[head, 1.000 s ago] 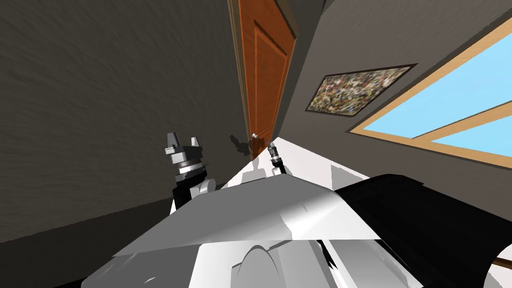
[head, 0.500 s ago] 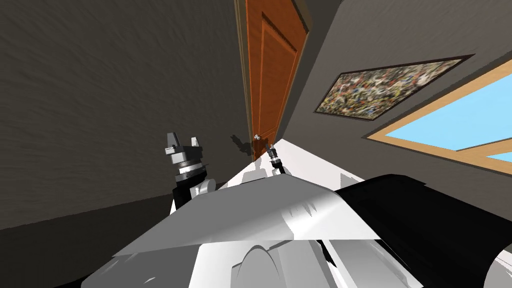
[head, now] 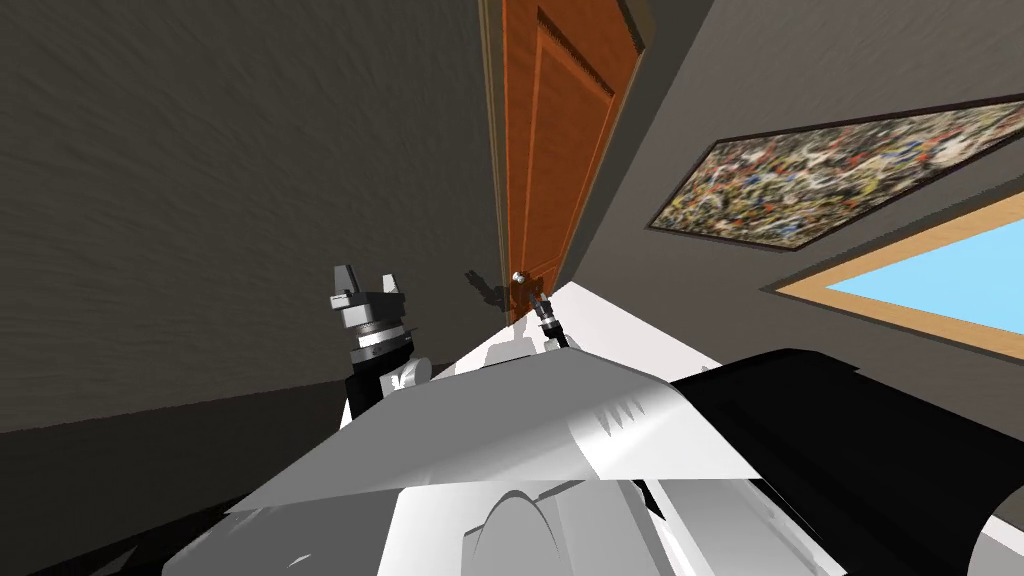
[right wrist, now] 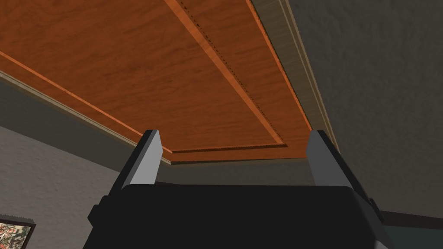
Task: Pull the door open
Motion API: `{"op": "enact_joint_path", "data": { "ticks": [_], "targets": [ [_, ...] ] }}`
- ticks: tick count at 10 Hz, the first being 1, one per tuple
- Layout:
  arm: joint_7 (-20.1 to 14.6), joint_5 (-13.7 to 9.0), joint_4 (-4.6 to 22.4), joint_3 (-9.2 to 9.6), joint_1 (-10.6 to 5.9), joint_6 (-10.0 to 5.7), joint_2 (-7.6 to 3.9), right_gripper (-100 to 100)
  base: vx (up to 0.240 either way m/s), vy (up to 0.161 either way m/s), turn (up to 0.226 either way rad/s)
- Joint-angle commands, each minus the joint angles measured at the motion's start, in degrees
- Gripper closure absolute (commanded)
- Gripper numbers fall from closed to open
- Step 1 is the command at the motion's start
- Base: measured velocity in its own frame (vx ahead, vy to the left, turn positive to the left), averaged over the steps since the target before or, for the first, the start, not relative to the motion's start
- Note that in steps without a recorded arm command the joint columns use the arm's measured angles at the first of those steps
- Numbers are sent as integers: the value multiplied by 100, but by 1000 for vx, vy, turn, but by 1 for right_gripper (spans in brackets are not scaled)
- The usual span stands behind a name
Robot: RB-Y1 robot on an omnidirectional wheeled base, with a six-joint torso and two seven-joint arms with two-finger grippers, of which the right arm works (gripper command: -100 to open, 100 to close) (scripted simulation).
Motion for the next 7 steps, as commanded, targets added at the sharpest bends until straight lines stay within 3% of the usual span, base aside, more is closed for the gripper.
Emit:
{"op": "enact_joint_path", "data": {
  "ticks": [1,7],
  "targets": [
    [211,-9,242,10,-55,-44,-35,-100,76,-79,134],
    [918,-25,974,60,-237,-118,-113,-100,62,-77,150]
  ]
}}
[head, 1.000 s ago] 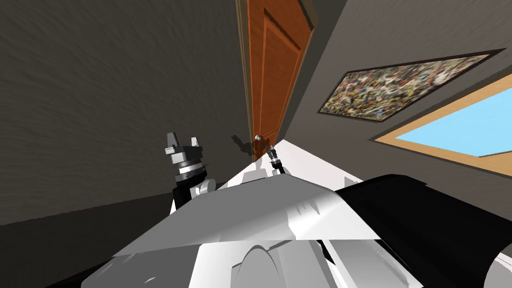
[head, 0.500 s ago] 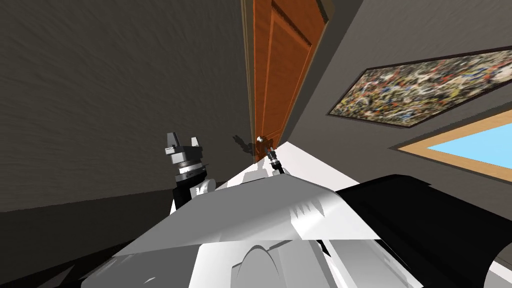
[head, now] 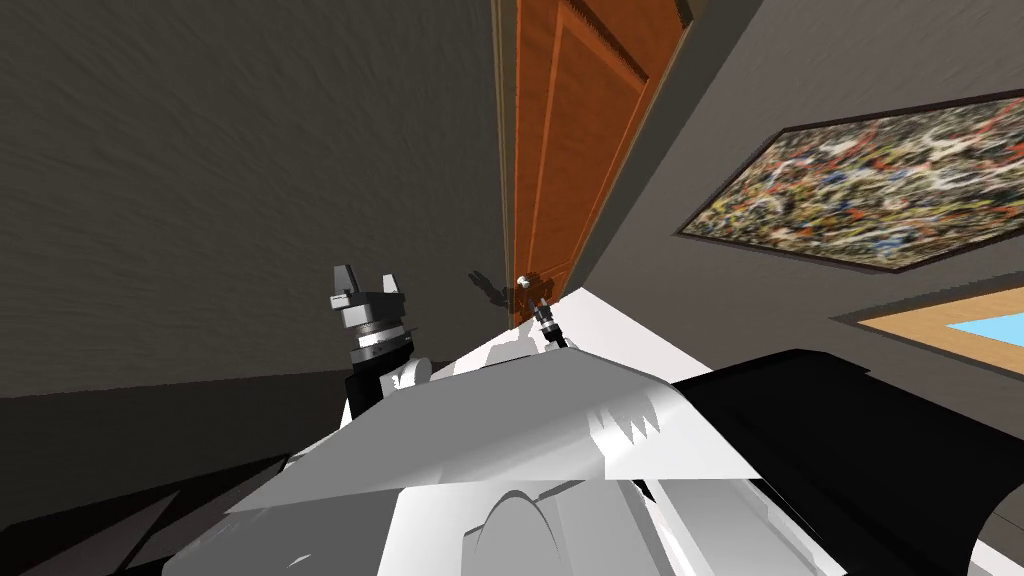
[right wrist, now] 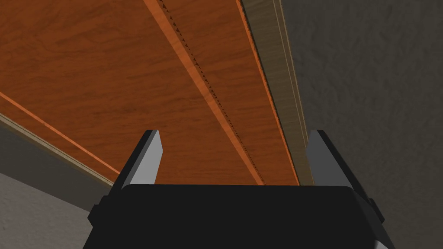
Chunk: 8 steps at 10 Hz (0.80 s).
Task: Pull the door open
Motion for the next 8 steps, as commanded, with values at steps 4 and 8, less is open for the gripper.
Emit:
{"op": "enact_joint_path", "data": {
  "ticks": [4,8],
  "targets": [
    [509,-13,504,34,-124,-47,-59,-100,53,-85,123],
    [891,-22,900,60,-222,-87,-97,-100,46,-77,119]
  ]
}}
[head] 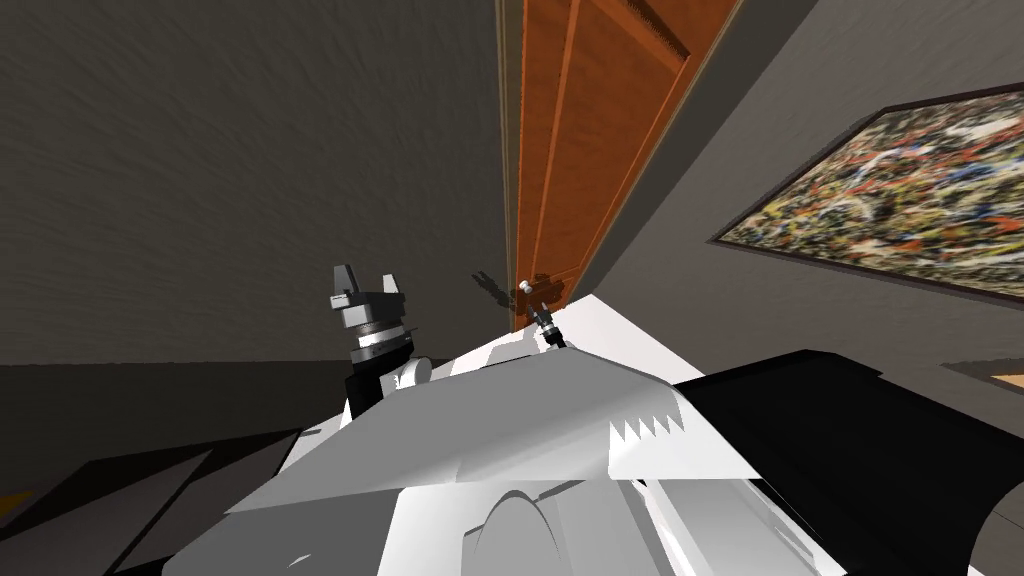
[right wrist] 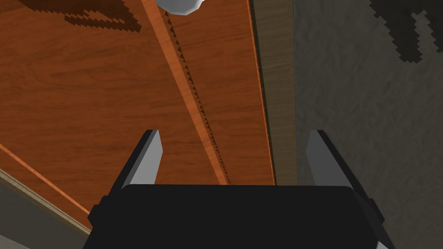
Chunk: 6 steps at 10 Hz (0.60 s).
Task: Pull the door open
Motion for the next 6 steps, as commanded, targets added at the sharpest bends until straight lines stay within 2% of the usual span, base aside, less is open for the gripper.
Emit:
{"op": "enact_joint_path", "data": {
  "ticks": [1,6],
  "targets": [
    [165,-2,117,13,-23,7,-12,-100,46,-66,106],
    [692,-14,664,50,-158,-48,-61,-100,45,-87,119]
  ]
}}
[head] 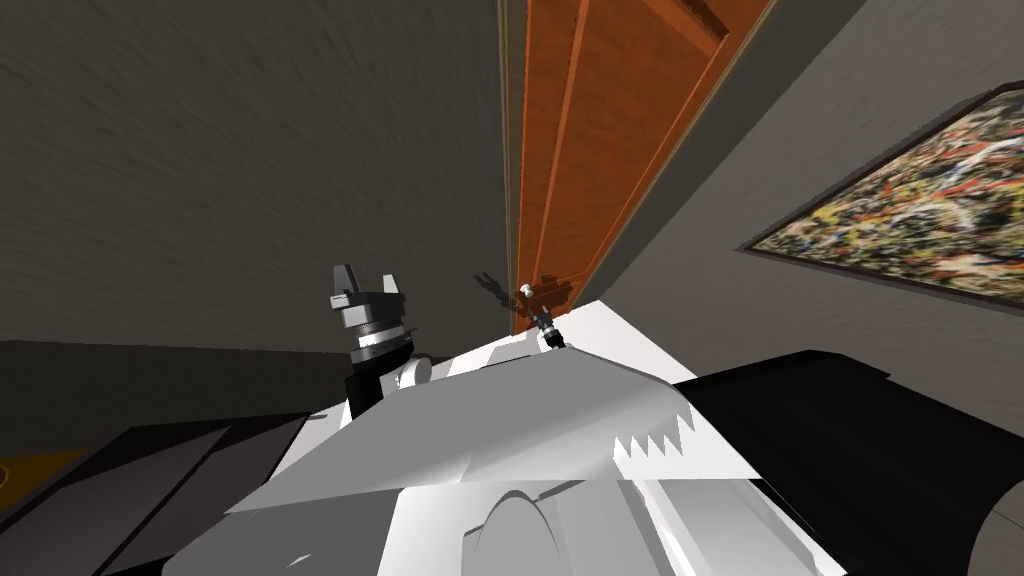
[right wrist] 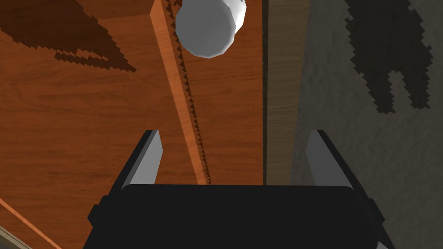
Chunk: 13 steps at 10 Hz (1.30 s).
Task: Pull the door open
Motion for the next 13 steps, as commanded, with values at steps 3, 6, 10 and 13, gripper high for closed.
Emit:
{"op": "enact_joint_path", "data": {
  "ticks": [3,6,10,13],
  "targets": [
    [396,-9,402,26,-104,-43,-31,-100,41,-92,135],
    [291,-97,570,-84,-53,-190,-204,-100,21,-10,107],
    [-33,-323,1007,-361,6,-579,-606,-100,142,153,208],
    [-199,-448,1236,-504,36,-791,-821,-100,133,22,114]
  ]
}}
